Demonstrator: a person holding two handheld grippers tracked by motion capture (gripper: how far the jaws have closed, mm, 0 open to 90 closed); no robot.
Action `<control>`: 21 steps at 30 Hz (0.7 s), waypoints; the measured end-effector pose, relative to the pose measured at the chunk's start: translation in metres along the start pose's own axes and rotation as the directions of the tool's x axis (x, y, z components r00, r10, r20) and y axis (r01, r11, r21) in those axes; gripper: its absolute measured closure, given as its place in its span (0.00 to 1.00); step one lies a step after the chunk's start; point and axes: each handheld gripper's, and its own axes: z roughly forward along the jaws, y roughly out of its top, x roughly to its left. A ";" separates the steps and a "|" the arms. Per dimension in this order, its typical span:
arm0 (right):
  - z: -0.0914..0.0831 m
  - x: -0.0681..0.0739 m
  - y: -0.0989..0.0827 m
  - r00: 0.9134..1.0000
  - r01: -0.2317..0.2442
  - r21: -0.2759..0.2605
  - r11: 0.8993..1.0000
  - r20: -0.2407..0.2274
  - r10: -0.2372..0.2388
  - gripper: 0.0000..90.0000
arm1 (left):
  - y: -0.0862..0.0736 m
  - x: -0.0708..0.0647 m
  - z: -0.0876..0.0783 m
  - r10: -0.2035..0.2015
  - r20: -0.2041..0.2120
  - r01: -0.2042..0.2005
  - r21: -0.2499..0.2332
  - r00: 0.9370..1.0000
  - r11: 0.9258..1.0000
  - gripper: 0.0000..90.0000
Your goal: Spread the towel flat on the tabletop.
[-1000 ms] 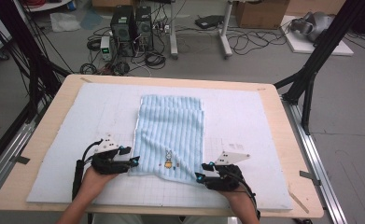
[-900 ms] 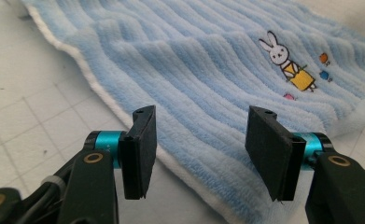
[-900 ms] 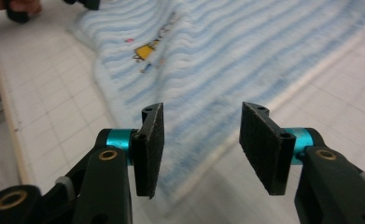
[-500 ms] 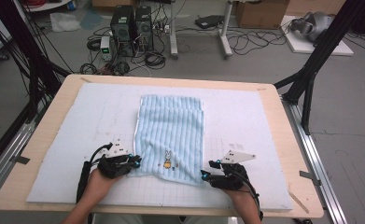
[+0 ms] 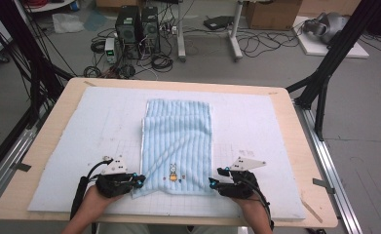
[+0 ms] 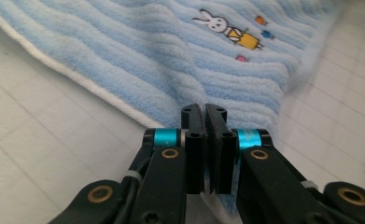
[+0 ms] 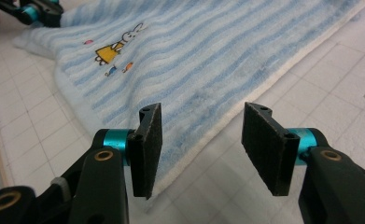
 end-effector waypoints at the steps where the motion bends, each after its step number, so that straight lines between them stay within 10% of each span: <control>1: 0.000 -0.001 0.000 1.000 0.006 -0.001 1.000 0.001 -0.006 0.53 | -0.002 -0.002 -0.002 0.003 0.016 -0.003 0.003 1.000 1.000 0.96; 7: 0.001 -0.004 0.001 1.000 -0.009 -0.012 1.000 0.003 0.009 0.53 | -0.006 -0.005 -0.010 -0.009 0.033 0.009 -0.027 0.999 1.000 0.92; 14: 0.008 -0.006 0.008 0.999 -0.009 -0.013 1.000 0.034 0.010 0.53 | -0.002 0.010 -0.016 -0.064 -0.081 0.053 -0.134 0.995 0.990 0.58; 21: 0.024 -0.017 0.024 0.994 -0.026 -0.021 0.999 0.102 0.028 0.56 | 0.007 0.032 -0.018 -0.128 -0.148 0.096 -0.205 0.981 0.974 0.51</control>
